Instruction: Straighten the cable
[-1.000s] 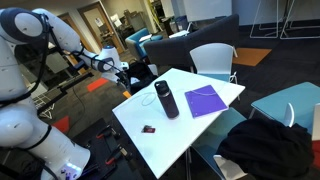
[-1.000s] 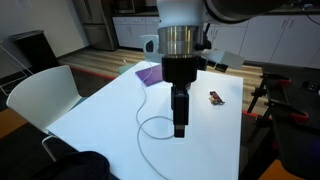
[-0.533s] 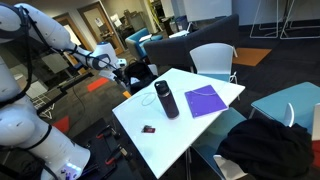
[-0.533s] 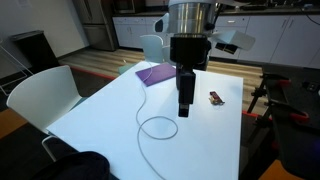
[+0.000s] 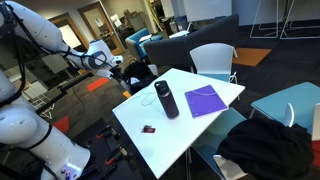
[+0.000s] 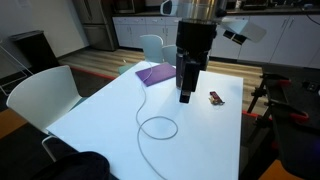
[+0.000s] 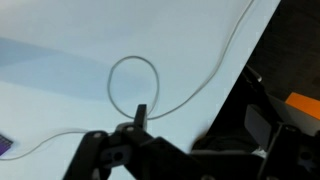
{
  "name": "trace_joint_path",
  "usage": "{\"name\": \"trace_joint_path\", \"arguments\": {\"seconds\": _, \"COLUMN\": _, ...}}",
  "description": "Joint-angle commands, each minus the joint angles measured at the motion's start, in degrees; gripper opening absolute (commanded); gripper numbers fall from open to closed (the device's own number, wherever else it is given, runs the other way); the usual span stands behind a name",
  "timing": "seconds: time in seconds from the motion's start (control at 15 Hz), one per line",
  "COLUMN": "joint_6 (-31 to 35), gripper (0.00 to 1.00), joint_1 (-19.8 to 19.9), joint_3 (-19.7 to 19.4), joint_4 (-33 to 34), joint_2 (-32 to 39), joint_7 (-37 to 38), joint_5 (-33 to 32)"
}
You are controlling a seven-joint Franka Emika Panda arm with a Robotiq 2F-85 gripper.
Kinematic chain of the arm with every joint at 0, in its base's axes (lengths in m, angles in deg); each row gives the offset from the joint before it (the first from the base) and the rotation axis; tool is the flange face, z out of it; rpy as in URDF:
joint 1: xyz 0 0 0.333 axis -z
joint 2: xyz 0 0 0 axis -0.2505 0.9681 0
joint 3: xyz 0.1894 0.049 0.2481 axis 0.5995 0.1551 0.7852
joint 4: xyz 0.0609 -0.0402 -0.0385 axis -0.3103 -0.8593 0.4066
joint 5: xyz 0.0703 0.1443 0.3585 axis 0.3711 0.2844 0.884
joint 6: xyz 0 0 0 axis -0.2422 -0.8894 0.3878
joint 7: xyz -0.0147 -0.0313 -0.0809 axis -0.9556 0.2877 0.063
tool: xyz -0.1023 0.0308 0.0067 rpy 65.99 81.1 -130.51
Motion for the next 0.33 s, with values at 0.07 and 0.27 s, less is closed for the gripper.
{"name": "trace_joint_path", "arguments": {"seconds": 0.07, "joint_6": 0.85, "gripper": 1.0, "joint_1": -1.46, "joint_3": -1.24, "joint_4": -1.28, "joint_2": -1.27, "joint_7": 3.08, "joint_5": -2.91}}
{"name": "trace_joint_path", "arguments": {"seconds": 0.27, "joint_6": 0.9, "gripper": 1.0, "joint_1": -1.73, "joint_3": -1.33, "joint_4": -1.85, "joint_2": -1.94, "joint_7": 3.28, "joint_5": -3.19}}
